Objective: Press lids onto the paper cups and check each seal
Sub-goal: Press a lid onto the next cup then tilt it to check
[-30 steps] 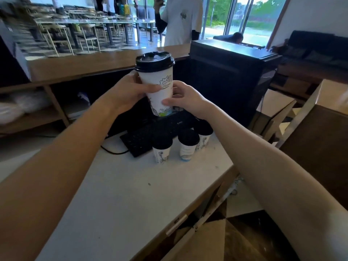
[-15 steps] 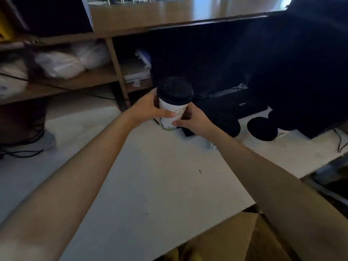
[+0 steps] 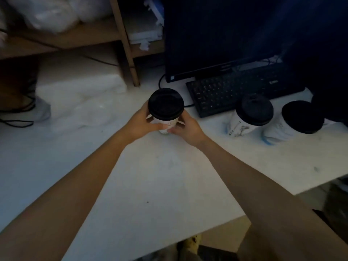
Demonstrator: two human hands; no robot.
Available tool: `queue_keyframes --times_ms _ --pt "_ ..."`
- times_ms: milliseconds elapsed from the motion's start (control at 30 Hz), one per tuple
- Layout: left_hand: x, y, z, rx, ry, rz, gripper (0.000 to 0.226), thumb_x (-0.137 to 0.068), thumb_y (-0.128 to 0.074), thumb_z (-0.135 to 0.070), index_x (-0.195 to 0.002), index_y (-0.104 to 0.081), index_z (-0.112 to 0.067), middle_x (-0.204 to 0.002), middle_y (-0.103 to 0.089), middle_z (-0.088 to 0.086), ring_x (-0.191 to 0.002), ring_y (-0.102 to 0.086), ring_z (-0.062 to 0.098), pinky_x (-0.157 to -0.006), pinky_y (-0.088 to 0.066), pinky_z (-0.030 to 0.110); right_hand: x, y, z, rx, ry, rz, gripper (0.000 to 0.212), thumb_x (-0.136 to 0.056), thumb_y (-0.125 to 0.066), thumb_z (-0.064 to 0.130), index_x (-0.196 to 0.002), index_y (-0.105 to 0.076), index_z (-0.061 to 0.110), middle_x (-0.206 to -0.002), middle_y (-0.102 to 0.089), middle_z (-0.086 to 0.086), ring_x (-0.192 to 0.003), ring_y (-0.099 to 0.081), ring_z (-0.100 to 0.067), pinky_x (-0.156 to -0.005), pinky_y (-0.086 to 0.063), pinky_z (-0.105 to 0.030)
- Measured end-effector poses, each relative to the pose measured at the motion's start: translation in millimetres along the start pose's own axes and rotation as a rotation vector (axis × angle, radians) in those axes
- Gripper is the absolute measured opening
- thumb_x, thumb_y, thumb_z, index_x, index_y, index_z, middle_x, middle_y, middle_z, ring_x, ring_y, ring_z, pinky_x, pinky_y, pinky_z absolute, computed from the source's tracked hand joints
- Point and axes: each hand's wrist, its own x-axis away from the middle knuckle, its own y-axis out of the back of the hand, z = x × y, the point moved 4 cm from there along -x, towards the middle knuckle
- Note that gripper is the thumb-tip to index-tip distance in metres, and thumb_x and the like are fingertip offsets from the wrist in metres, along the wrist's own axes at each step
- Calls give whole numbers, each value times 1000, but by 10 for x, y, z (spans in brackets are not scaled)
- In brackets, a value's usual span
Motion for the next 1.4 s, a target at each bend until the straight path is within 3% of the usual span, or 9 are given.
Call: queue_keyframes --times_ms 233,400,500,667,833,967,1100,1200,1400 --pt "43 -7 78 -17 72 7 86 -73 -76 -13 -143 -28 -25 -138 -45 -8 -127 -46 11 -107 -41 33 29 -1 17 13 -37 50 75 -75 -73 3 -139 -34 11 -138 -48 -11 -125 -49 -25 -104 -43 -44" --pt "371 -20 102 -288 400 -139 66 -82 -67 -35 -138 -38 -19 -132 -55 9 -110 -57 24 -89 -47 34 320 300 263 198 -53 54 72 -82 -68 14 -143 -29 11 -146 -39 -10 -128 -44 -24 -101 -38 -31" --pt "602 -174 -80 -373 539 -81 52 -88 -54 -45 -132 -47 -17 -131 -55 10 -114 -55 28 -99 -46 41 638 695 545 233 -15 21 65 -85 -65 18 -141 -32 14 -142 -42 -6 -125 -45 -19 -101 -38 -29" --pt "408 -724 -936 -386 340 -47 50 -92 -44 -48 -130 -50 -16 -130 -55 6 -117 -53 26 -101 -44 36 864 1582 975 355 45 -152 49 -92 -54 24 -137 -39 13 -137 -50 -6 -125 -47 -16 -101 -36 -22" --pt "-87 -1386 -1551 -496 151 -88 49 -96 -32 -48 -127 -51 -14 -121 -60 9 -109 -56 28 -82 -43 31 701 2038 872 457 -12 -242 39 -99 -39 24 -135 -42 10 -136 -52 -10 -126 -48 -23 -94 -34 -21" --pt "-365 -1872 -1416 -351 196 -88 50 -99 -28 -42 -134 -43 -10 -131 -54 17 -117 -53 32 -86 -41 32 541 1991 539 522 -97 -234 37 -100 -33 20 -132 -47 7 -134 -52 -15 -122 -49 -28 -97 -37 -29" --pt "-306 -2058 -1245 -44 205 -131 44 -100 -29 -36 -138 -37 -15 -136 -49 14 -116 -50 23 -85 -36 22 621 1922 393 454 -22 -382 36 -98 -35 13 -130 -50 6 -134 -53 -14 -122 -49 -25 -98 -33 -22" --pt "-197 -1916 -1133 -74 169 -185 40 -100 -31 -33 -134 -44 -17 -132 -53 10 -104 -48 13 -83 -35 21 777 1764 312 396 20 -427 33 -97 -40 17 -126 -54 11 -126 -60 -9 -115 -54 -24 -91 -35 -21" --pt "39 -1618 -903 -1 140 -304 30 -98 -39 -30 -118 -58 -18 -112 -61 2 -106 -57 18 -92 -47 32 874 1350 141 102 15 -324 33 -94 -39 36 -118 -54 20 -112 -61 -7 -106 -56 -20 -88 -47 -26"
